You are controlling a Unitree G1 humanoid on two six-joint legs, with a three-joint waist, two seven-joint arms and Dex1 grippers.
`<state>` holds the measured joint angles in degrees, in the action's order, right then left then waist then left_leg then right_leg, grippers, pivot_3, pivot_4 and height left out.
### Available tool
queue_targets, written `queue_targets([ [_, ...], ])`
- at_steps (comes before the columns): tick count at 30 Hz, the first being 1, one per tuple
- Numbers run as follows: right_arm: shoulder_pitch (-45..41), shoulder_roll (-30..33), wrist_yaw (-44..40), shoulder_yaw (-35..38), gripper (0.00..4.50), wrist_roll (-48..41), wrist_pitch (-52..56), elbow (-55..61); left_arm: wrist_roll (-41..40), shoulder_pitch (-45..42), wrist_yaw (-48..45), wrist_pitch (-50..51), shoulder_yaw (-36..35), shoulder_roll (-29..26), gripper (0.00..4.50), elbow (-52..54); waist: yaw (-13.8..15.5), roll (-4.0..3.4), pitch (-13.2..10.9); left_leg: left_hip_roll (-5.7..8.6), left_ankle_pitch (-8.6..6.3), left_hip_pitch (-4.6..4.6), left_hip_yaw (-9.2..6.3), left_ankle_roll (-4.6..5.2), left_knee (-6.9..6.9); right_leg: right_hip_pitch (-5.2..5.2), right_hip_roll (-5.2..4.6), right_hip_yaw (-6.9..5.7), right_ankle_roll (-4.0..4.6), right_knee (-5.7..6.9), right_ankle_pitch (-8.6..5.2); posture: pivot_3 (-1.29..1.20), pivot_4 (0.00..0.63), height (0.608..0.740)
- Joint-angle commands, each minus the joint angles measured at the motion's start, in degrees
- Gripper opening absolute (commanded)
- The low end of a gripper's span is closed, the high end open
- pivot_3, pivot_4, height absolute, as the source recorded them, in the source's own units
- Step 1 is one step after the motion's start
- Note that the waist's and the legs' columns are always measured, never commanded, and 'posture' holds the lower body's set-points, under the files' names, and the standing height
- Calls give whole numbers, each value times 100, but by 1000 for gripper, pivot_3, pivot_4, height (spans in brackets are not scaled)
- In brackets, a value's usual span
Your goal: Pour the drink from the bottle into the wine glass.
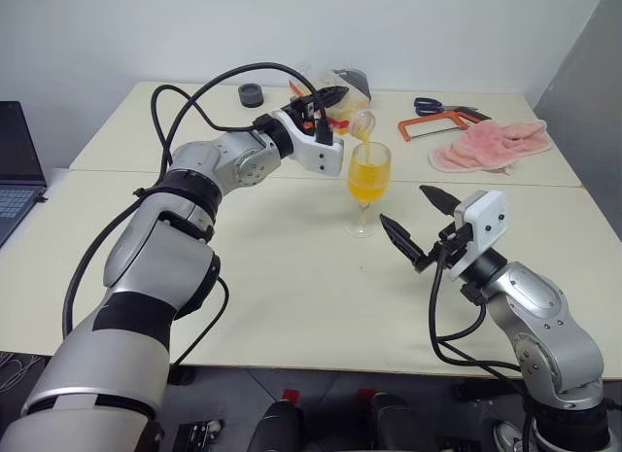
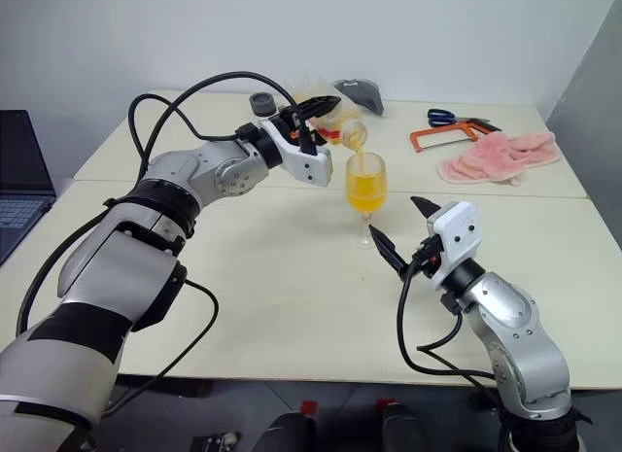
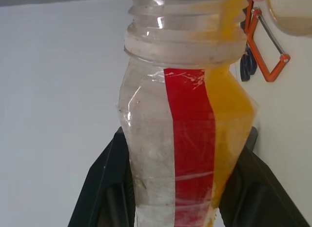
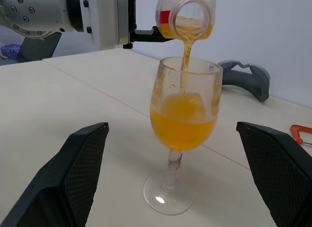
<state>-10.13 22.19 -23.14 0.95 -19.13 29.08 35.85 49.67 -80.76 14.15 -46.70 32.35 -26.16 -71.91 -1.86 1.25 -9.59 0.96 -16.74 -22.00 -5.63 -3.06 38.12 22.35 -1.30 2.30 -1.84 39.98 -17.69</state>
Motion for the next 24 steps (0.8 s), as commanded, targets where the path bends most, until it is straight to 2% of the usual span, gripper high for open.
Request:
queue_targets([
  [1,-24,-21,10,33,4500,-8,-169,111,-25,-296,122,-19,8,-88,1689,80,0,0,0,0,0,0,0,0,0,0,0,0,0,0,0,0,150,740],
  [14,-13,-22,6,9,4500,0,-156,129,-85,-261,53,-52,-31,-96,1689,82,-1,0,0,1,0,0,-1,0,1,0,0,0,0,1,0,0,150,740],
  [24,-37,-47,26,12,4500,20,-188,106,-669,-87,-507,3,-355,84,1689,18,-2,0,0,2,0,0,-1,0,2,0,-1,0,0,1,0,0,150,740],
])
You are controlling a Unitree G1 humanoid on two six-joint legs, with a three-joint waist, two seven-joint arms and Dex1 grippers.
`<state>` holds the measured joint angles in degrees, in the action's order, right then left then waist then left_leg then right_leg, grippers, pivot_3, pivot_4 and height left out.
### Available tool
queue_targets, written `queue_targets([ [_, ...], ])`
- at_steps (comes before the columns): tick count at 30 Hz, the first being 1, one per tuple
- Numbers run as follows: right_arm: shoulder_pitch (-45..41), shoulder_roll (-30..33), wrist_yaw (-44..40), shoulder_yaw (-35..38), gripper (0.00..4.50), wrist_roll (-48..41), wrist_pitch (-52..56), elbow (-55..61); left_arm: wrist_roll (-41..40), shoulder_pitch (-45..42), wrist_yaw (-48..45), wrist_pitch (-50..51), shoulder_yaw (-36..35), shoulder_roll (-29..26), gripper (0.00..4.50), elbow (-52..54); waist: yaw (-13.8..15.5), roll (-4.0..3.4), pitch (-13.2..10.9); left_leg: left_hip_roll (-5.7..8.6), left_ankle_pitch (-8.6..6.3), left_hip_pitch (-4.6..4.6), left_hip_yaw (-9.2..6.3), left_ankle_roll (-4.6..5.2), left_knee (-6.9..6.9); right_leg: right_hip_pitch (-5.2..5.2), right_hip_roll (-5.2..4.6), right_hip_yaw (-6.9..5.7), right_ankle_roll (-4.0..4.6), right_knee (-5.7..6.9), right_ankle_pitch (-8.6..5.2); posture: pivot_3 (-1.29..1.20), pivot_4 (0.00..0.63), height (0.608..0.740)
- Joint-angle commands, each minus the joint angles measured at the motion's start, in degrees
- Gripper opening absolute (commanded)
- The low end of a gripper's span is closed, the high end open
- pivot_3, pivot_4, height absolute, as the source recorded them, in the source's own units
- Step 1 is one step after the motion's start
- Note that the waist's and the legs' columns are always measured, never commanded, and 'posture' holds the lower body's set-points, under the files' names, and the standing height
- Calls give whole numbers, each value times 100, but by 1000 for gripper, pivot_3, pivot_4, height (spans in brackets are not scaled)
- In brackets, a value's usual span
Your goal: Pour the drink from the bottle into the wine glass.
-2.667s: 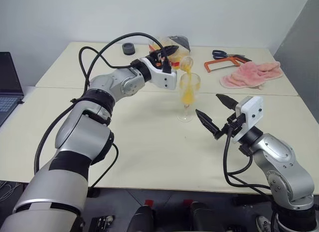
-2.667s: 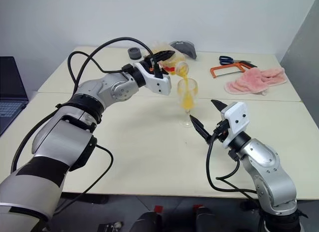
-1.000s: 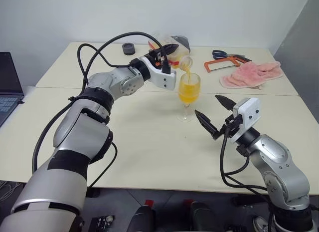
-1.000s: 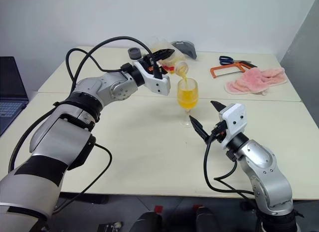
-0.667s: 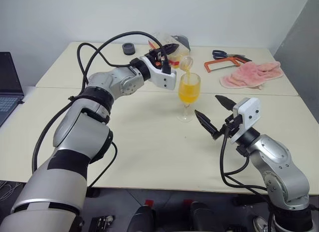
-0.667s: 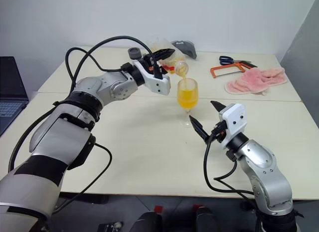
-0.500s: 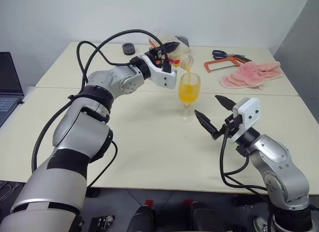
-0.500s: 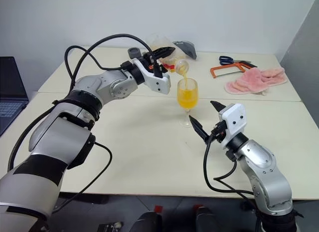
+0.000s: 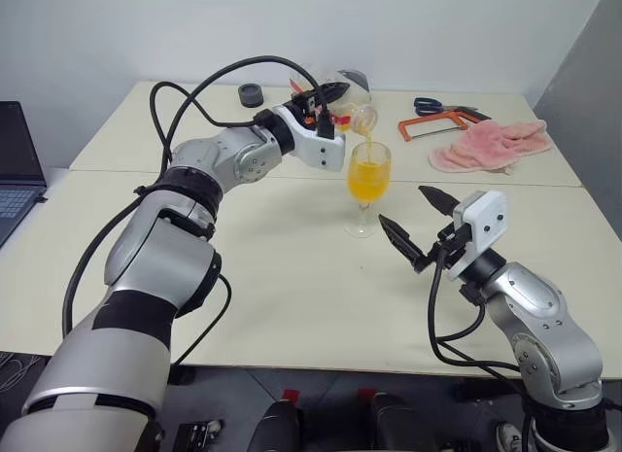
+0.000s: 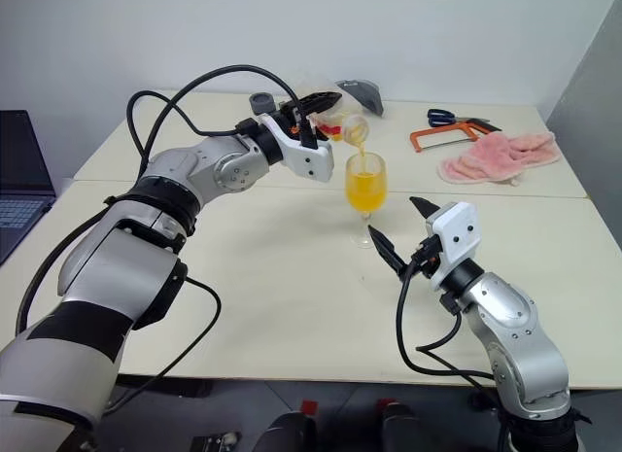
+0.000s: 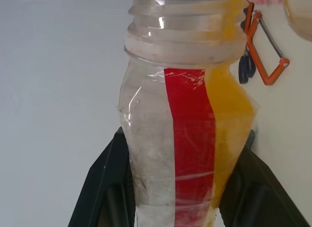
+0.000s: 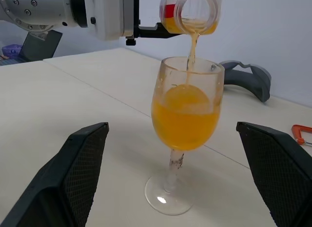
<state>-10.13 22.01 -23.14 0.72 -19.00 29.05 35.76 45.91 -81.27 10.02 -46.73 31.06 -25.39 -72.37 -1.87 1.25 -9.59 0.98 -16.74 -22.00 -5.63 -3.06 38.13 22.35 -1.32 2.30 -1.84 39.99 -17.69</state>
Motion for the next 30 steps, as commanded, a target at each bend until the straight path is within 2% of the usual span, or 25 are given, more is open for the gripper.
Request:
queue_targets([
  [1,-34,-28,27,37,4500,9,-187,118,-321,-26,-114,8,-230,17,1689,78,0,0,0,0,0,0,0,0,0,0,0,0,0,0,0,0,150,740],
  [10,-40,91,-49,-34,4500,166,-291,126,-1269,268,-984,147,-826,229,1689,110,-1,0,0,1,2,0,-4,-3,2,0,-1,0,0,1,0,0,150,740],
  [15,-56,252,-195,-212,4500,302,-321,213,-2237,562,-1872,557,-1555,464,1689,164,-6,-1,0,2,4,1,-5,-6,3,0,-2,1,0,2,0,0,150,740],
  [21,-125,343,-323,-384,4500,150,-111,429,-3385,952,-2691,1273,-2471,573,1689,465,-24,-1,1,2,4,2,-10,-7,4,0,-2,0,0,4,0,0,150,740],
  [25,-326,301,-323,-522,4500,56,138,447,-4496,1445,-3151,2166,-3393,588,1689,837,-76,-2,3,-1,8,3,-13,-14,9,0,-2,0,0,7,0,0,150,740],
  [30,-712,233,-210,-729,4500,126,529,307,-5337,2127,-3125,3109,-4168,544,1689,1568,-127,-2,3,-2,8,1,-23,-14,15,0,-3,-4,0,14,0,0,150,740],
])
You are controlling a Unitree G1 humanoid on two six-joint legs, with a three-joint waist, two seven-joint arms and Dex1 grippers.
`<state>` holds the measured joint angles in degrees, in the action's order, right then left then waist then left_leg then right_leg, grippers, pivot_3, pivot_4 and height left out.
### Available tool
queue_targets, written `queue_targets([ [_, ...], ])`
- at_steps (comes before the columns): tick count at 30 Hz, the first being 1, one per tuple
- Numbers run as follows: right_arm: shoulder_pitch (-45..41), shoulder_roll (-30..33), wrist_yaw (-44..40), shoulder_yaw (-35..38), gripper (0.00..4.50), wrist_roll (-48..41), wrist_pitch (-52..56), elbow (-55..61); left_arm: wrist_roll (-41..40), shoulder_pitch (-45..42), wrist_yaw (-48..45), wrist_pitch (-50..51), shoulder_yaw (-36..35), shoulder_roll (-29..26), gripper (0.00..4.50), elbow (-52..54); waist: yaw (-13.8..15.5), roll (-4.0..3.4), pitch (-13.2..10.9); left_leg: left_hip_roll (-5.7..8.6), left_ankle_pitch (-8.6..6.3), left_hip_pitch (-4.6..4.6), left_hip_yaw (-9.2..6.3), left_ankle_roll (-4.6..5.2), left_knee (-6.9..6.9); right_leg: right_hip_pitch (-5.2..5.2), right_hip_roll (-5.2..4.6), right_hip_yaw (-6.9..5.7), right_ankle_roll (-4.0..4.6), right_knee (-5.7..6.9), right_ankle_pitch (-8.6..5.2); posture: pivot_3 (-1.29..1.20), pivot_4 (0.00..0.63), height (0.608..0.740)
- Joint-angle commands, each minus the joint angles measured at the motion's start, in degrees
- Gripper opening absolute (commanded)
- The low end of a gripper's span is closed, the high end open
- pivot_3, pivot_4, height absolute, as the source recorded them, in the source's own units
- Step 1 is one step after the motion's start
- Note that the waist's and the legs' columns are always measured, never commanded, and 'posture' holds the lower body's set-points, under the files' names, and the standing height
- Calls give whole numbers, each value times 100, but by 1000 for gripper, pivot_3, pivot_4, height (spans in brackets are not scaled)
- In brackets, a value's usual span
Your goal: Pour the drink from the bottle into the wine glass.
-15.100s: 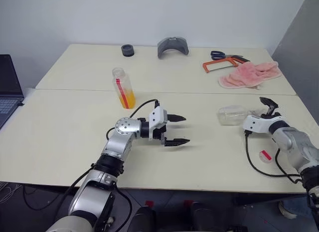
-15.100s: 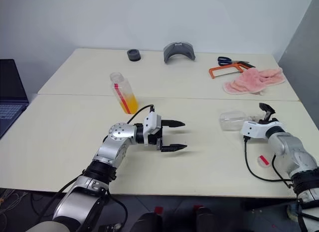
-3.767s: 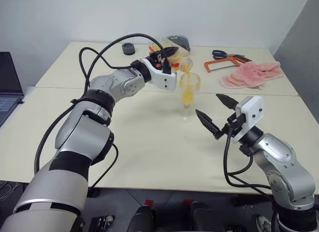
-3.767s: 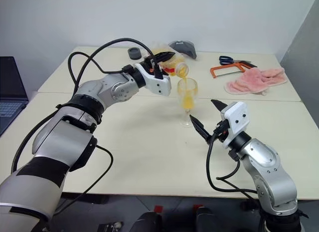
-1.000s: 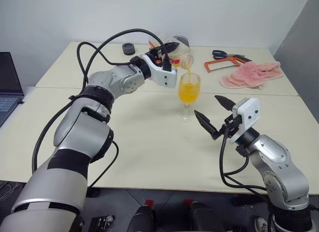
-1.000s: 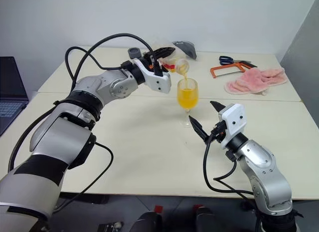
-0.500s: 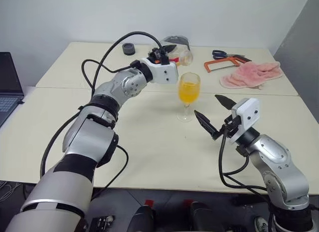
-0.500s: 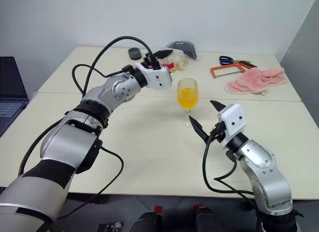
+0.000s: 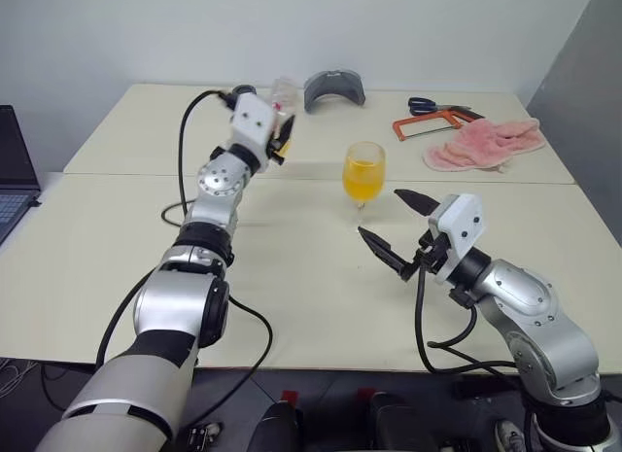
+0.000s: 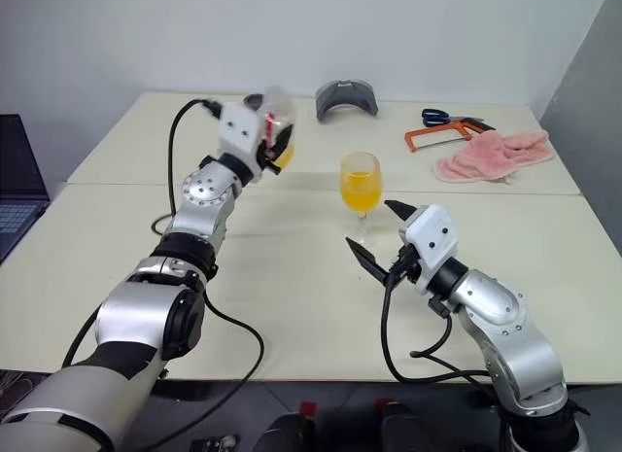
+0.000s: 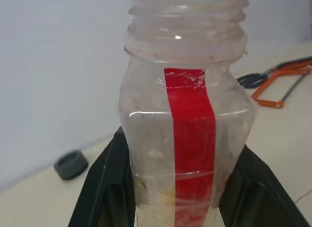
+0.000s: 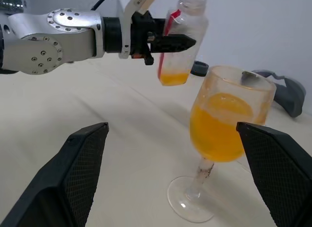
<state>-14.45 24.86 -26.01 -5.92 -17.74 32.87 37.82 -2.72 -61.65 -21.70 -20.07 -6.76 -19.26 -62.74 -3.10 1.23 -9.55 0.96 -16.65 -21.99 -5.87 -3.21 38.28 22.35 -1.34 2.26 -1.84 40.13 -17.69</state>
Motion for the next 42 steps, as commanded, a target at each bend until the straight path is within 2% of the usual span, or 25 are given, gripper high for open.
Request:
queue_targets([
  [1,-367,-90,102,-101,4500,15,189,46,-581,298,63,606,-475,-80,1689,762,-8,1,1,1,0,0,-3,0,2,-1,0,-2,0,0,0,0,150,740],
  [8,-953,-305,234,-562,4500,206,666,-355,-860,982,280,1332,-818,-197,1688,1391,-15,2,2,-33,0,-1,-7,0,15,-2,1,-5,1,8,0,0,150,740],
  [23,-1186,-439,229,-662,4500,193,1129,-447,-769,1432,345,1521,-743,-277,1688,1679,1,4,2,-32,-11,-8,-12,18,48,-3,2,-9,0,32,0,0,150,740],
  [25,-1186,-431,219,-652,4500,198,1128,-458,-785,1453,315,1532,-752,-272,2412,1707,1,4,3,-32,-11,-8,-11,19,48,-3,2,-9,0,32,0,0,150,740],
  [32,-1124,-341,139,-662,4500,187,1128,-458,-737,1727,181,1505,-664,-273,4484,2059,2,4,2,-33,-12,-8,-12,19,48,-3,2,-9,0,32,0,0,150,740],
  [36,-982,-228,56,-700,4500,247,1037,-461,-668,2023,206,1497,-617,-275,4484,2433,5,4,3,-34,-12,-8,-13,20,48,-3,2,-9,0,32,0,0,150,740],
  [42,-307,59,-105,-652,4500,408,407,-314,-893,2617,233,2004,-724,-248,4484,3268,17,4,2,-36,-13,-8,-11,21,46,-3,1,-7,0,30,0,0,150,740],
])
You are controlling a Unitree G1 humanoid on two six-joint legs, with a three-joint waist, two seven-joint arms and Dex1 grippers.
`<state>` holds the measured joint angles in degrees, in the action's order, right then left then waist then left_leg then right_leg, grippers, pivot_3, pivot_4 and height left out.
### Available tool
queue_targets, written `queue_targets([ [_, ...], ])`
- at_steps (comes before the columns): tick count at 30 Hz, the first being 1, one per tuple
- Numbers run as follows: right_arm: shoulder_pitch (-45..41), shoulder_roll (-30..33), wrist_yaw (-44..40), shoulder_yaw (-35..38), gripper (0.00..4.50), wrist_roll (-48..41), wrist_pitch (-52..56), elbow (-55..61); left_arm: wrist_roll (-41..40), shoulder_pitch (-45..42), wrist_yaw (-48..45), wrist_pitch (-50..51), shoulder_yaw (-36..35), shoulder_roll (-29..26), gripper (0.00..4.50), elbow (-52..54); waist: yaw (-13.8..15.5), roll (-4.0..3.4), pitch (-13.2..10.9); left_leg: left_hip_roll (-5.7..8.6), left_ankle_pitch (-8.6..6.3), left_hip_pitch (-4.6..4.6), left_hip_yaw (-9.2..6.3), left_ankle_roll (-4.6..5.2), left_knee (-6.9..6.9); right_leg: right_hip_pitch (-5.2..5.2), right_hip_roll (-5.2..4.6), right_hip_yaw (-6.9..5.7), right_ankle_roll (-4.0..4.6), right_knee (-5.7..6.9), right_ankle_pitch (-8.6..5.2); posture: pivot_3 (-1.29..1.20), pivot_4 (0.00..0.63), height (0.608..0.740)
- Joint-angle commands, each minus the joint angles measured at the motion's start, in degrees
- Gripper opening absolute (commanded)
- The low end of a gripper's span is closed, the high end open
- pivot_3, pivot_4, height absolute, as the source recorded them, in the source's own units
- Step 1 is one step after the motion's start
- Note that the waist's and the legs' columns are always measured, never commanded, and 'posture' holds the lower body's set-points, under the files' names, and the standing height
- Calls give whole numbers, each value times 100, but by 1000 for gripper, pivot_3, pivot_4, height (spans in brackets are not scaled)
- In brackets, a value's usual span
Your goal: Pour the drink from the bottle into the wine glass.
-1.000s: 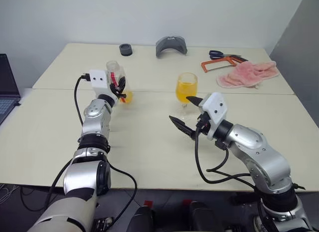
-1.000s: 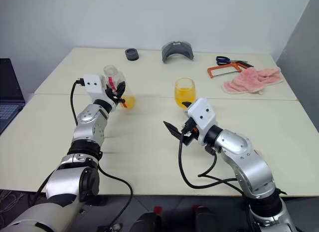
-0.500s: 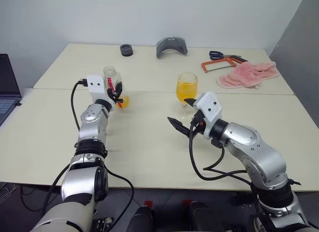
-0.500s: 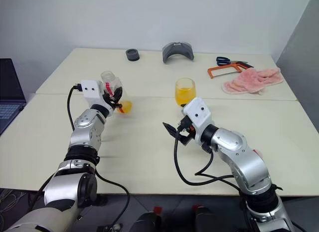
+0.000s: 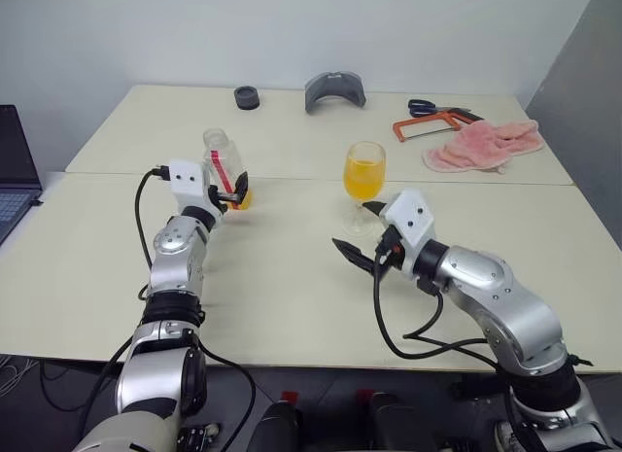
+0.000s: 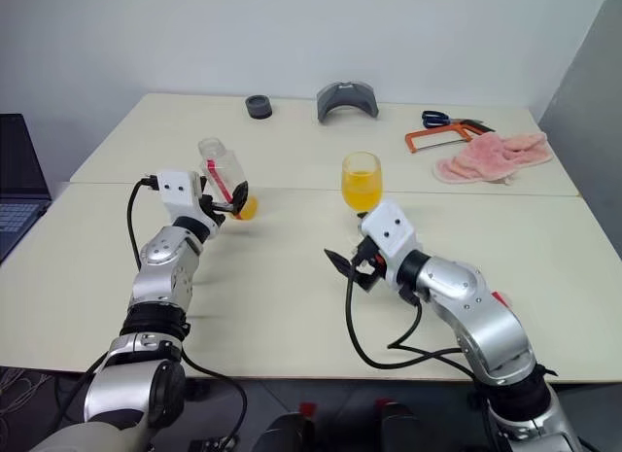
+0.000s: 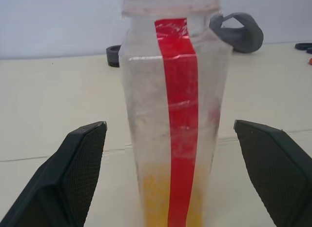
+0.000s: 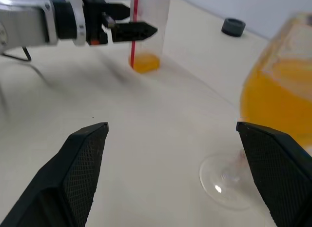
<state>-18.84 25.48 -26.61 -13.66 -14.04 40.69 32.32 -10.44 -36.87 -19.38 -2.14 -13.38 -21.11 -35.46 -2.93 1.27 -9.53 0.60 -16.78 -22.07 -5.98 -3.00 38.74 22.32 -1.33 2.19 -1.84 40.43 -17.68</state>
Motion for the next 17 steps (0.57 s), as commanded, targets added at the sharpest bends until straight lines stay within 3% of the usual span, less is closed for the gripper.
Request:
queue_targets([
  [1,233,-14,-25,195,4500,26,-455,248,-135,228,12,353,-56,-63,4484,689,0,0,0,-3,0,0,1,1,0,0,1,0,0,0,0,0,150,740],
  [10,1673,-643,809,1212,4500,363,-2113,-128,-267,1235,239,1325,-174,-54,4484,2215,19,1,1,-12,-1,8,4,0,-1,-8,6,3,0,0,0,0,150,740],
  [17,2171,-1160,1072,1063,4500,793,-3234,-890,-428,1700,174,1091,-176,77,4484,2860,34,1,1,-16,-1,17,15,0,-3,-10,7,10,0,0,0,0,150,740],
])
